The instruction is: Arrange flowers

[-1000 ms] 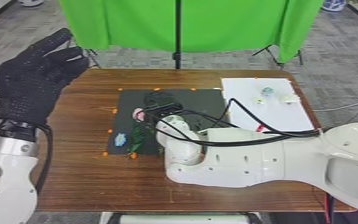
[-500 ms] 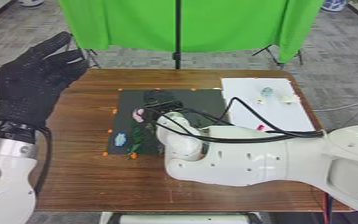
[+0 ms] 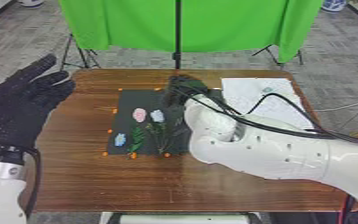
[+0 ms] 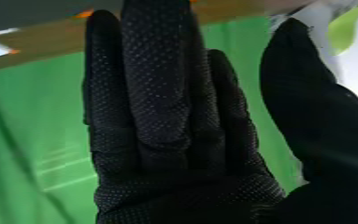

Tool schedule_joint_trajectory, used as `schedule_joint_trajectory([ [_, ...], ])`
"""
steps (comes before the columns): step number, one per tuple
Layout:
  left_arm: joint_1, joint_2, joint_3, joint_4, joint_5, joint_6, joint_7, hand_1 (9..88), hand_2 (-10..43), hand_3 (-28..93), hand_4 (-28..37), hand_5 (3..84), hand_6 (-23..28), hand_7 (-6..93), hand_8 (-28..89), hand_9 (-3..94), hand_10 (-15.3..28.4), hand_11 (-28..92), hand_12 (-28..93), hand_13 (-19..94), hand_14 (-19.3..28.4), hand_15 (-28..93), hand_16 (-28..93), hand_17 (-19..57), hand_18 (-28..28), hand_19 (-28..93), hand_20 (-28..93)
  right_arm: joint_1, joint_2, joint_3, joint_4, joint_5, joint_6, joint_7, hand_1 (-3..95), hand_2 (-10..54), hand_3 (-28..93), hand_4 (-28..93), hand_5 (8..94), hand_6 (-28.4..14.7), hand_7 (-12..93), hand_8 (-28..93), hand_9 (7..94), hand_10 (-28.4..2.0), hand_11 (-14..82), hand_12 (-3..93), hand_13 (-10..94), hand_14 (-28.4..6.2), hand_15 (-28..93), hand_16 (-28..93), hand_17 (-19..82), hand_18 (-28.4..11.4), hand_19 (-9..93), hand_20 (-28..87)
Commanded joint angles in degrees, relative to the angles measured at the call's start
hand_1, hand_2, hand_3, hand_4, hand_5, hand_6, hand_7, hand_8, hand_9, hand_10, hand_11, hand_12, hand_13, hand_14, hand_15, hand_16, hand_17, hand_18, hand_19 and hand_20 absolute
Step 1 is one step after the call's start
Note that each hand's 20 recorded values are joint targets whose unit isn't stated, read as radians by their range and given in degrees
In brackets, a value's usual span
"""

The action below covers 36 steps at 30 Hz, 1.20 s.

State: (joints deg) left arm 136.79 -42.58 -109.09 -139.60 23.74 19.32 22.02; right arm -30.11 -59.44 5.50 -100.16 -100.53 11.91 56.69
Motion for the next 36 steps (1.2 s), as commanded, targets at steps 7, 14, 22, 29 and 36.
schedule_joint_trajectory([
  [7, 3.02, -3.44, 0.31, -1.26, -0.07, 1.69, 0.07, 23.3, 7.8, 80, -23.5, 38.7, 10.8, 18.6, -11, 36.2, 21.5, 32, 11, 27, 28.4, 57, -11, -6.2, 25.8, 63, 21, -9.64, 12.66, 12.83, -0.17, -1.01, 2.71, 5.51, 38.8, -8.6, 77, -25, 54.8, -4.0, 13, -11, 71.0, -16.6, 16.5, 12.8, 80, -7.8, 46, 13, 51, -16.0, 88, -28],
  [14, 3.6, -4.0, 0.3, -1.64, 0.11, 2.15, 0.14, 23.2, 7.7, 80, -23.6, 38.7, 10.8, 18.6, -11, 36.2, 21.6, 32, 11, 27, 28.4, 56, -11, -6.2, 25.8, 63, 21, -13.8, 16.45, 17.96, 0.45, -0.65, 0.26, 7.65, 37.9, -8.1, 76, -25, 54.1, -4.2, 13, -11, 74.2, -16.6, 17.2, 13.2, 83, -7.4, 48, 14, 53, -16.1, 92, -28],
  [22, 2.61, -4.03, 1.0, -1.24, 0.09, 1.78, 0.21, 23.2, 7.8, 80, -23.5, 38.7, 10.8, 18.7, -11, 36.2, 21.6, 32, 11, 27, 28.4, 56, -11, -6.2, 25.8, 63, 21, -15.03, 19.46, 19.34, 1.92, 0.8, -1.41, 8.36, 37.7, -8.0, 76, -24, 52.0, -4.4, 12, -10, 75.0, -16.4, 17.9, 13.4, 84, -7.1, 48, 14, 53, -16.5, 93, -28],
  [29, 1.17, -3.83, 2.16, -0.82, -0.02, 1.82, 0.06, 23.2, 7.5, 80, -23.4, 38.8, 10.8, 18.7, -11, 36.4, 21.5, 32, 11, 27, 28.4, 56, -11, -6.2, 25.8, 63, 22, -13.71, 17.76, 18.72, 5.25, 3.15, -5.82, 7.35, 38.2, -8.3, 76, -24, 47.3, -3.1, 11, -11, 74.8, -16.1, 18.1, 13.5, 84, -7.1, 48, 15, 53, -16.5, 93, -28],
  [36, 0.17, -3.07, 2.84, -0.56, 0.08, 1.38, 0.51, 23.2, 7.6, 80, -23.4, 38.8, 10.8, 18.7, -11, 36.3, 21.5, 32, 11, 27, 28.4, 56, -11, -6.2, 25.7, 62, 22, -11.32, 16.11, 16.16, 8.29, 3.01, -6.92, 6.56, 38.4, -8.5, 77, -25, 43.4, -2.4, 11, -11, 74.5, -16.2, 18.1, 13.6, 83, -7.2, 49, 15, 53, -16.5, 93, -28],
])
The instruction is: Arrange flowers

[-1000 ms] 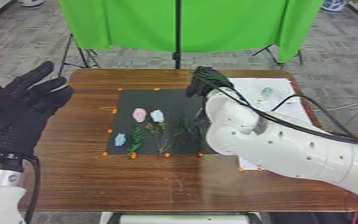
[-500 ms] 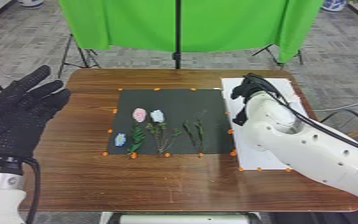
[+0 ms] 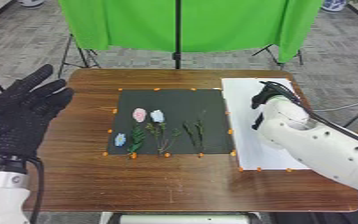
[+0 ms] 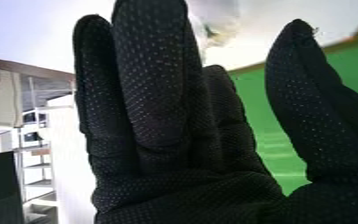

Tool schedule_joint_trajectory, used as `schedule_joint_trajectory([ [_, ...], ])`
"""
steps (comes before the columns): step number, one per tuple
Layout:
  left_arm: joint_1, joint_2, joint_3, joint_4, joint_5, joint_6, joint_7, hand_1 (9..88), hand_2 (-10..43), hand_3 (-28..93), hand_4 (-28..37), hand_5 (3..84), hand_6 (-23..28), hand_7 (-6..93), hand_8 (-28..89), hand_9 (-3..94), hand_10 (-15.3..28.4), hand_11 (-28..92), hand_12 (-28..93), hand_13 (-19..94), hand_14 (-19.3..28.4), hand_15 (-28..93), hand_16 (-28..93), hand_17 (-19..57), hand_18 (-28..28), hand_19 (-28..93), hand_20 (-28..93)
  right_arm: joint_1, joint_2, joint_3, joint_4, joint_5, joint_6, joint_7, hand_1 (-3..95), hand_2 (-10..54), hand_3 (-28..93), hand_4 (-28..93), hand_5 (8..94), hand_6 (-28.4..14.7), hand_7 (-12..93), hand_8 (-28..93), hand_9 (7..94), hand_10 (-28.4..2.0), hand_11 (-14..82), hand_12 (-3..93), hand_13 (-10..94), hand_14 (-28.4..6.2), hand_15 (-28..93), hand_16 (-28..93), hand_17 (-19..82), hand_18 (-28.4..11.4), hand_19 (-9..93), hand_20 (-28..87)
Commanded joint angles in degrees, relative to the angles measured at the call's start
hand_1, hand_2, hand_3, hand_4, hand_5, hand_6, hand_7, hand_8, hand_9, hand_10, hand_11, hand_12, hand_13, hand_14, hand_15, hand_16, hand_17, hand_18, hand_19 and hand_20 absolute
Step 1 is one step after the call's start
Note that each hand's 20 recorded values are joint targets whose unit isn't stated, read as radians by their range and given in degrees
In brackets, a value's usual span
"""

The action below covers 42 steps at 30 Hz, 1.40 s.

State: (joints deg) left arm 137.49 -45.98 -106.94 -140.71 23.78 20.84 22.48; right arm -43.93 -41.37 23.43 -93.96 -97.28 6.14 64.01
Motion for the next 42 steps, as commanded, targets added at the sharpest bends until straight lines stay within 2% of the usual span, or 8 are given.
schedule_joint_trajectory([
  [1, -0.53, 0.4, 0.8, 0.54, 0.01, -0.08, 0.1, 23.2, 7.6, 80, -23.4, 38.8, 10.7, 18.7, -11, 36.3, 21.6, 32, 11, 27, 28.4, 56, -11, -6.2, 25.7, 62, 22, 2.55, -2.0, -1.92, 2.37, -0.11, -1.11, -0.87, 38.4, -8.5, 77, -25, 42.1, -2.0, 11, -11, 74.2, -16.2, 18.0, 13.6, 83, -7.2, 49, 15, 53, -16.4, 93, -28],
  [12, -1.7, 0.81, 1.1, 0.98, 0.01, -0.95, -0.81, 23.2, 7.5, 80, -23.5, 38.7, 10.8, 18.7, -11, 36.4, 21.6, 32, 11, 27, 28.4, 56, -11, -6.2, 25.7, 62, 22, 2.55, -3.16, -3.5, 4.95, -0.15, -3.11, -0.05, 38.8, -8.5, 77, -25, 39.6, -0.5, 12, -11, 73.5, -16.3, 17.8, 13.4, 83, -7.3, 49, 14, 53, -16.3, 92, -28],
  [19, -1.23, 0.76, 0.82, 0.93, -0.03, -1.01, -0.83, 23.2, 7.6, 80, -23.4, 38.8, 10.8, 18.7, -11, 36.3, 21.6, 32, 11, 27, 28.4, 56, -11, -6.2, 25.7, 62, 22, 1.89, -3.18, -3.54, 5.59, 0.27, -3.46, 0.1, 39.0, -8.3, 76, -25, 44.2, -0.8, 13, -12, 72.9, -16.1, 17.4, 13.3, 82, -7.5, 49, 14, 53, -16.1, 92, -28],
  [27, -1.74, 0.78, 1.06, 1.04, 0.09, -1.21, -0.83, 23.1, 7.6, 80, -23.4, 38.8, 10.9, 18.8, -11, 36.4, 21.5, 32, 11, 27, 28.4, 56, -11, -6.2, 25.7, 62, 22, 2.87, -3.67, -6.59, 6.33, -2.98, -2.19, -0.94, 45.3, -9.4, 77, -26, 61.5, -0.2, 15, -12, 71.2, -11.9, 15.2, 12.9, 82, -7.1, 47, 14, 53, -14.8, 89, -28],
  [31, -1.27, 0.93, 1.15, 0.87, -0.05, -1.21, -0.05, 23.2, 7.6, 80, -23.5, 38.8, 10.9, 18.8, -11, 36.4, 21.5, 32, 11, 27, 28.4, 56, -11, -6.2, 25.7, 62, 22, 3.17, -3.34, -8.58, 6.87, -5.2, -1.07, -1.33, 53.1, -9.5, 71, -28, 70.8, 0.1, 21, -2, 77.0, -8.9, 11.8, 16.9, 85, -4.8, 43, 17, 53, -13.7, 88, -28],
  [32, -1.51, 0.86, 1.26, 0.94, 0.0, -1.2, -0.37, 23.2, 7.6, 80, -23.5, 38.8, 10.9, 18.8, -11, 36.3, 21.5, 32, 11, 27, 28.4, 56, -11, -6.2, 25.7, 62, 22, 2.97, -3.06, -8.92, 6.77, -5.74, -0.76, -1.36, 54.1, -9.5, 71, -28, 71.8, 0.3, 22, -1, 78.4, -8.5, 10.4, 18.4, 85, -4.5, 42, 18, 53, -13.6, 88, -28],
  [37, -0.03, 0.53, 0.49, 0.49, -0.23, -0.89, 0.43, 23.2, 7.6, 80, -23.5, 38.8, 10.9, 18.6, -11, 36.3, 21.6, 32, 11, 27, 28.4, 57, -11, -6.2, 25.7, 62, 23, 2.59, -2.25, -10.31, 6.13, -8.0, 2.65, -2.55, 56.4, -9.5, 70, -28, 78.7, 2.4, 27, -1, 89.1, -6.8, 5.2, 26.5, 89, -2.4, 39, 23, 52, -11.9, 88, -27],
  [42, 0.5, 0.27, 0.18, 0.32, -0.25, -0.78, 0.5, 23.3, 7.7, 80, -23.5, 38.8, 10.9, 18.7, -11, 36.4, 21.6, 32, 11, 27, 28.4, 56, -11, -6.1, 25.7, 62, 23, 2.96, -1.45, -11.17, 4.59, -10.16, 6.26, -3.35, 56.7, -9.5, 71, -28, 80.0, 2.2, 27, -1, 90.5, -6.6, 5.1, 27.7, 89, -1.4, 38, 25, 50, -11.0, 88, -26],
])
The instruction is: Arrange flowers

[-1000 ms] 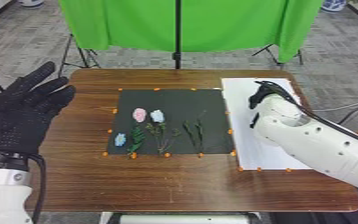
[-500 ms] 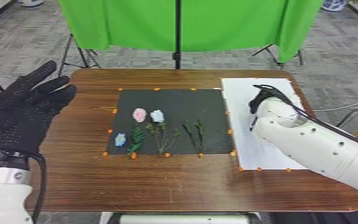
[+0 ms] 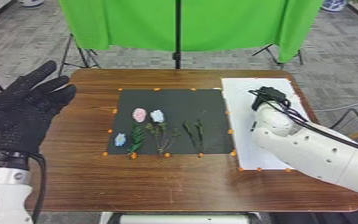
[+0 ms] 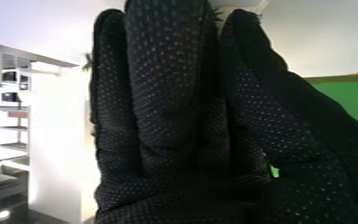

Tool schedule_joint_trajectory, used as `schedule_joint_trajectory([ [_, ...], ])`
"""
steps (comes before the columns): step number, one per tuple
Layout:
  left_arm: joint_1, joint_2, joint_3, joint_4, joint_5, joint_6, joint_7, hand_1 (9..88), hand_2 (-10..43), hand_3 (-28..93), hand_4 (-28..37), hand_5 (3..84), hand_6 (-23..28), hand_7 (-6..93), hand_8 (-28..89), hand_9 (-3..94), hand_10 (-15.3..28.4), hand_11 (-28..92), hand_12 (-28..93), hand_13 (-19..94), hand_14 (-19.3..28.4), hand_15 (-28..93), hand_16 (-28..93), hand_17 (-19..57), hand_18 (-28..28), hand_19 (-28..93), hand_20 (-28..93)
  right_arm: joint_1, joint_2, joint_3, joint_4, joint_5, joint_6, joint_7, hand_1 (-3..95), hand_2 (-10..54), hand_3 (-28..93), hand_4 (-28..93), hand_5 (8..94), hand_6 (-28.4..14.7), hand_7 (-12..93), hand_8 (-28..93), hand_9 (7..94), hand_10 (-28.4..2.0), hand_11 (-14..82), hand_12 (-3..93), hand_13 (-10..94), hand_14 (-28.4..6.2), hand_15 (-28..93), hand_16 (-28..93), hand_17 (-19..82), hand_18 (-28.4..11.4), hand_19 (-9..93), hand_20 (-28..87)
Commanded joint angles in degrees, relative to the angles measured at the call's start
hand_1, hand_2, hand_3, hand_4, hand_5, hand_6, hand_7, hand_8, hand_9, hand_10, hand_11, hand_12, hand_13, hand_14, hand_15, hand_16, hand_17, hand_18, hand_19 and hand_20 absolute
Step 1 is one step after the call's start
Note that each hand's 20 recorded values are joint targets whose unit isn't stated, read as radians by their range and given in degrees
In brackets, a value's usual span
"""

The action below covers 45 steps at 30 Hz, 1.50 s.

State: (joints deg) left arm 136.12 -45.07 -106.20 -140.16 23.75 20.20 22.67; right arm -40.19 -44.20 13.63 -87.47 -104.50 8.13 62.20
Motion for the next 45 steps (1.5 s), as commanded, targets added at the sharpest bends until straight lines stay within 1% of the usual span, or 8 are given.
schedule_joint_trajectory([
  [1, 1.91, -0.65, -0.59, -0.24, -0.2, -0.13, 0.41, 23.3, 7.7, 80, -23.5, 38.9, 10.9, 18.7, -11, 36.4, 21.6, 32, 11, 27, 28.4, 56, -11, -6.1, 25.7, 62, 23, -0.54, 1.5, -1.55, -2.31, -3.2, 5.21, -1.54, 56.8, -9.5, 71, -28, 80.2, 2.1, 27, -1, 90.6, -6.6, 5.0, 27.8, 89, -1.3, 38, 25, 50, -10.8, 88, -26],
  [15, 2.03, -1.06, -1.38, -0.66, 0.22, -0.15, 0.11, 23.3, 7.6, 80, -23.4, 38.8, 10.8, 18.7, -11, 36.4, 21.5, 32, 11, 27, 28.4, 57, -11, -6.1, 25.8, 62, 23, 2.66, -0.56, -2.32, -11.1, -7.91, 12.04, -6.53, 56.8, -9.5, 73, -28, 81.9, 2.0, 26, 0, 91.9, -6.8, 4.9, 28.2, 90, -0.4, 37, 28, 49, -10.2, 85, -22],
  [19, 0.72, -1.13, -1.34, -0.39, 0.57, -0.34, -0.94, 23.2, 7.6, 80, -23.4, 38.9, 10.8, 18.8, -11, 36.4, 21.6, 32, 11, 27, 28.4, 56, -11, -6.1, 25.8, 62, 23, 1.06, -3.52, -1.15, -13.09, -7.74, 11.77, -10.07, 57.0, -9.5, 73, -28, 82.1, 1.8, 26, 1, 92.0, -6.8, 4.9, 28.3, 90, -0.3, 37, 28, 49, -10.2, 86, -22],
  [21, -0.09, -0.84, -1.08, -0.19, 0.21, 0.16, -0.77, 23.2, 7.6, 80, -23.4, 38.8, 10.8, 18.8, -11, 36.4, 21.6, 32, 11, 27, 28.4, 56, -11, -6.1, 25.8, 62, 23, 1.4, -5.55, -2.39, -13.39, -7.94, 11.49, -11.08, 56.9, -9.5, 73, -28, 82.1, 1.8, 26, 1, 92.0, -6.8, 4.9, 28.4, 90, -0.2, 38, 28, 48, -9.9, 86, -20],
  [28, -3.86, 0.49, 0.26, 0.85, 0.69, -1.17, -2.48, 23.3, 7.6, 80, -23.4, 38.8, 10.8, 18.6, -11, 36.4, 21.6, 32, 11, 27, 28.4, 56, -11, -6.1, 25.8, 62, 23, 2.05, -11.25, -6.17, -14.31, -6.18, 11.42, -12.56, 56.8, -9.5, 73, -28, 81.8, 1.9, 26, 1, 92.0, -6.8, 4.9, 28.5, 89, -0.1, 38, 28, 48, -10.1, 85, -18],
  [33, -5.38, 1.33, 0.64, 1.48, 0.66, -1.96, -2.46, 23.2, 7.6, 80, -23.4, 38.8, 10.9, 18.6, -11, 36.4, 21.6, 32, 11, 27, 28.4, 56, -11, -6.1, 25.8, 62, 23, 3.64, -13.93, -8.62, -13.24, -5.08, 11.23, -12.22, 56.6, -9.5, 73, -28, 81.6, 2.1, 26, 1, 92.0, -6.6, 4.9, 28.5, 89, -0.4, 39, 28, 47, -10.2, 85, -18],
  [42, -5.92, 2.6, 0.92, 2.13, 0.2, -2.6, -0.94, 23.3, 7.6, 80, -23.4, 38.8, 10.8, 18.6, -11, 36.4, 21.6, 32, 11, 27, 28.4, 56, -11, -6.1, 25.8, 62, 23, 6.84, -16.76, -13.19, -11.1, -4.74, 11.87, -11.16, 56.3, -9.5, 73, -28, 81.7, 2.2, 26, 1, 91.9, -6.5, 5.0, 28.6, 89, -0.7, 39, 27, 47, -10.3, 85, -17],
  [45, -8.01, 3.77, 2.01, 2.79, 0.22, -3.3, -0.53, 23.2, 7.6, 80, -23.4, 38.8, 10.8, 18.6, -11, 36.4, 21.6, 32, 11, 27, 28.4, 56, -11, -6.1, 25.8, 62, 23, 9.09, -17.89, -15.27, -10.18, -3.92, 12.58, -10.33, 56.1, -9.5, 73, -28, 81.6, 2.2, 27, 1, 92.0, -6.4, 5.0, 28.5, 89, -0.8, 40, 27, 47, -10.3, 86, -17],
])
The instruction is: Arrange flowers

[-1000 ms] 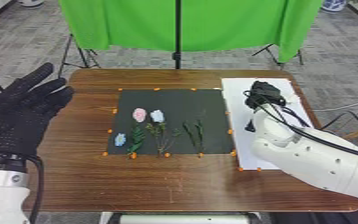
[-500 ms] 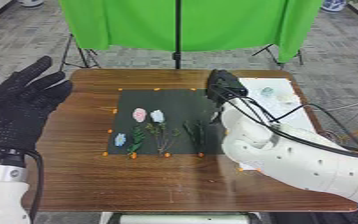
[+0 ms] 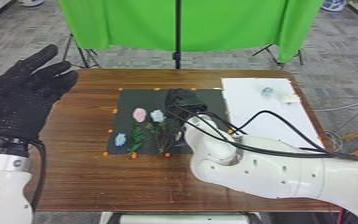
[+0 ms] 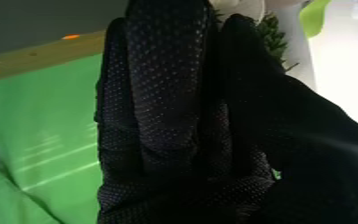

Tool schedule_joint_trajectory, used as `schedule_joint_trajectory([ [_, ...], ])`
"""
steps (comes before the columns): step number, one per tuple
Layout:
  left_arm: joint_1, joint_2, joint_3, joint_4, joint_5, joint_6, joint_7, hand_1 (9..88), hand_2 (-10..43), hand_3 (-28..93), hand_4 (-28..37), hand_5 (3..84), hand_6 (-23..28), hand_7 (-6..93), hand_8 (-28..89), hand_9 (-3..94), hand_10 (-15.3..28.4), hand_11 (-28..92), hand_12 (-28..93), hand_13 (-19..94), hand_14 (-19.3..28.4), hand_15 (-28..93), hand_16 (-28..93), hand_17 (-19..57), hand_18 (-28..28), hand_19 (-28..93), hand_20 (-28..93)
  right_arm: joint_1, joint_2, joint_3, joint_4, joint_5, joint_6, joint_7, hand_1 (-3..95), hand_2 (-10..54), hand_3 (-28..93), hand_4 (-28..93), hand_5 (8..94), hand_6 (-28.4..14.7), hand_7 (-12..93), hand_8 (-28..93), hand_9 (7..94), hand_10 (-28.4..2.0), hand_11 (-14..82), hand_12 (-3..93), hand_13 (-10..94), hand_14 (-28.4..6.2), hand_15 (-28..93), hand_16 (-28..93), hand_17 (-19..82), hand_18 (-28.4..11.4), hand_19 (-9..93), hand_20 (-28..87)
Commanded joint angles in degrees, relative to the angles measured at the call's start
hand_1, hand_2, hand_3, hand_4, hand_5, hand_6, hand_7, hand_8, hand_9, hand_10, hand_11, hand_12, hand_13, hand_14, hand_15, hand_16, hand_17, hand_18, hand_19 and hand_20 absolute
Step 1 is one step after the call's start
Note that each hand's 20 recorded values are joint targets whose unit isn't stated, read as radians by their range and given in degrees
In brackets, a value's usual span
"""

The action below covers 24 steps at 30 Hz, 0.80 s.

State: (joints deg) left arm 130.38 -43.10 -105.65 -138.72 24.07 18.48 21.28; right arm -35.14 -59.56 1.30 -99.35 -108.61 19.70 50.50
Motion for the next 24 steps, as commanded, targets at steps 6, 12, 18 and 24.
schedule_joint_trajectory([
  [6, -4.18, 2.43, 2.55, 1.97, 0.05, -2.7, 0.15, 23.3, 7.6, 80, -23.5, 38.9, 10.9, 18.6, -11, 36.3, 21.7, 32, 11, 27, 28.4, 57, -11, -6.1, 25.8, 62, 23, 4.82, -3.61, -4.42, 2.95, 0.78, 1.02, 2.56, 55.9, -9.5, 73, -28, 80.8, 2.3, 27, 1, 91.7, -6.2, 5.1, 28.7, 89, -1.0, 40, 26, 47, -10.7, 86, -17],
  [12, -4.24, 2.43, 2.7, 2.05, 0.11, -2.9, -0.01, 23.2, 7.6, 80, -23.5, 38.9, 10.9, 18.6, -11, 36.4, 21.7, 32, 11, 27, 28.4, 57, -11, -6.0, 25.8, 62, 23, 3.49, -3.37, -4.45, 3.12, 1.46, -0.2, 3.36, 55.6, -9.5, 73, -28, 80.2, 2.3, 28, 1, 91.6, -6.1, 5.2, 28.8, 89, -1.3, 41, 25, 47, -10.8, 87, -17],
  [18, -4.37, 2.5, 2.78, 2.09, 0.2, -3.02, -0.02, 23.2, 7.6, 80, -23.5, 38.9, 10.9, 18.6, -11, 36.4, 21.5, 32, 11, 27, 28.4, 57, -11, -6.1, 25.8, 62, 23, 2.71, -3.45, -4.55, 3.54, 2.06, -0.89, 3.67, 55.5, -9.5, 73, -28, 80.0, 2.3, 28, 1, 91.6, -6.1, 5.3, 29.0, 89, -1.5, 41, 24, 46, -11.1, 88, -17],
  [24, -4.1, 2.41, 2.83, 2.04, 0.17, -2.99, 0.27, 23.3, 7.7, 80, -23.5, 38.9, 10.9, 18.5, -11, 36.4, 21.6, 32, 11, 27, 28.4, 57, -11, -6.1, 25.7, 62, 23, 2.41, -3.59, -4.54, 3.45, 2.86, -1.4, 3.43, 55.2, -9.5, 74, -28, 79.7, 2.2, 28, 1, 91.9, -6.4, 5.8, 29.3, 89, -1.6, 42, 23, 46, -11.5, 88, -17],
])
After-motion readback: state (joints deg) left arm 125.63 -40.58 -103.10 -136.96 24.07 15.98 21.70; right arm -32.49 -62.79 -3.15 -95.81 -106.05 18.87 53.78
